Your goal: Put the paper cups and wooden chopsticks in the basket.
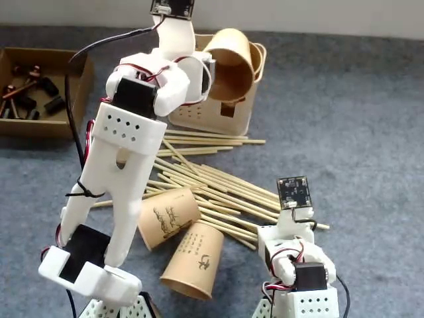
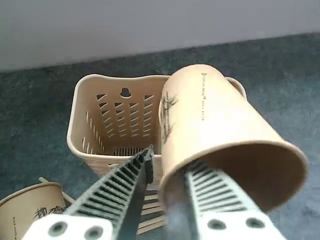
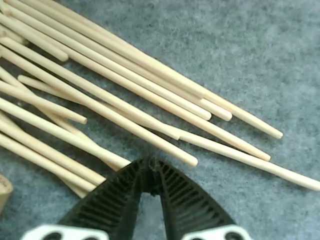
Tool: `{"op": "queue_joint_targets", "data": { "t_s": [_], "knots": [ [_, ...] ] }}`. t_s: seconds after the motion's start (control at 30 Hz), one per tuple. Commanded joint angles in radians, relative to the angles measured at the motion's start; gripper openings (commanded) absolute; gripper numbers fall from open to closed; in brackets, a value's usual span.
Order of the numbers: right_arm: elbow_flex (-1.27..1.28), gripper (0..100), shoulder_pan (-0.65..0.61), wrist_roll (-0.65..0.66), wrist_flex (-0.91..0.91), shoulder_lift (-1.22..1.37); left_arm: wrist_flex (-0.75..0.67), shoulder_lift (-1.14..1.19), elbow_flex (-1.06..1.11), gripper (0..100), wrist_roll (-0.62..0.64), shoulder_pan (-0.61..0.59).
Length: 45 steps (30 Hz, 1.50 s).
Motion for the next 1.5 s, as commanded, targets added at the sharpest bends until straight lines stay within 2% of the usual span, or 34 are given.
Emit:
{"op": "queue_joint_targets", "data": {
  "t_s": [0.0,0.2,0.6,0.77,1.23,1.47],
  "knots": [
    [0.116,0.5,-0.008,0.009,0.004,-0.007,-0.038,-0.041,-0.038,26,0.051,-0.015],
    [0.116,0.5,-0.008,0.009,0.004,-0.007,-0.087,-0.041,-0.033,23,0.048,-0.030],
    [0.116,0.5,-0.008,0.009,0.004,-0.007,-0.078,-0.051,-0.035,23,0.048,-0.067],
    [0.116,0.5,-0.008,0.009,0.004,-0.007,-0.008,-0.062,-0.044,23,0.046,-0.065],
    [0.116,0.5,-0.008,0.009,0.004,-0.007,0.242,-0.283,-0.033,23,0.043,-0.070],
    [0.116,0.5,-0.008,0.009,0.004,-0.007,0.322,-0.337,-0.031,23,-0.003,-0.147]
  ]
}}
